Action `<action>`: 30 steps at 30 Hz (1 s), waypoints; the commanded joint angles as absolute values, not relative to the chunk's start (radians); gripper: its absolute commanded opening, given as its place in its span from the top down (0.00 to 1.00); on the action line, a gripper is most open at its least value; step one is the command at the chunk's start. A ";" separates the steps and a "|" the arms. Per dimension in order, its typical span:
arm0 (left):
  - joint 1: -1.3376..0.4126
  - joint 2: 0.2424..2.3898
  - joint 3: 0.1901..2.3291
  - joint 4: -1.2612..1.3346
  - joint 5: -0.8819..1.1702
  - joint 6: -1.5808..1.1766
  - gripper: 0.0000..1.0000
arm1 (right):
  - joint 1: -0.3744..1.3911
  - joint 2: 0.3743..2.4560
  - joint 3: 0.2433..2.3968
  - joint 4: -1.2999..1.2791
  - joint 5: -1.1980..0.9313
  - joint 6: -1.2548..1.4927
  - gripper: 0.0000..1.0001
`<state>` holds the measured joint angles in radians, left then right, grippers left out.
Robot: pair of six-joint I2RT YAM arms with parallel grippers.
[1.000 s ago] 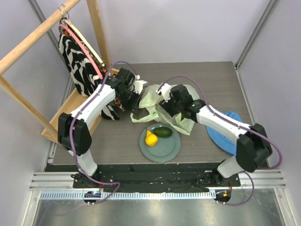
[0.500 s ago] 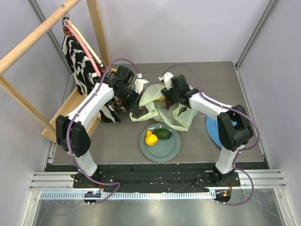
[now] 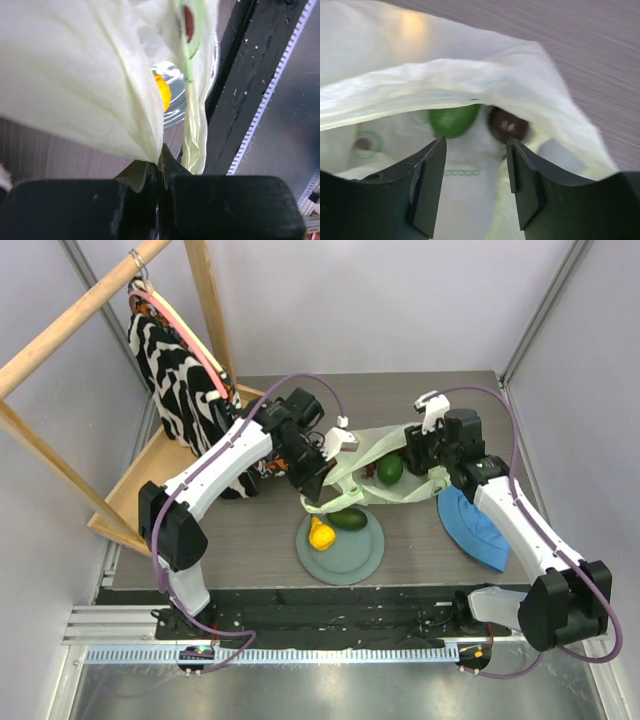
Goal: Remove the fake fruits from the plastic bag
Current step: Adjust the plastic bag at the center of the board, then take out the fake fruit from the plastic bag.
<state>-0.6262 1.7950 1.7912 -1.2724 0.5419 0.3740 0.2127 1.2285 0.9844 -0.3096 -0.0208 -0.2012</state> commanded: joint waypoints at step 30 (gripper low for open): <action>-0.652 1.747 1.678 -1.230 0.396 0.299 1.00 | 0.314 1.787 1.232 -0.238 -0.005 0.081 0.02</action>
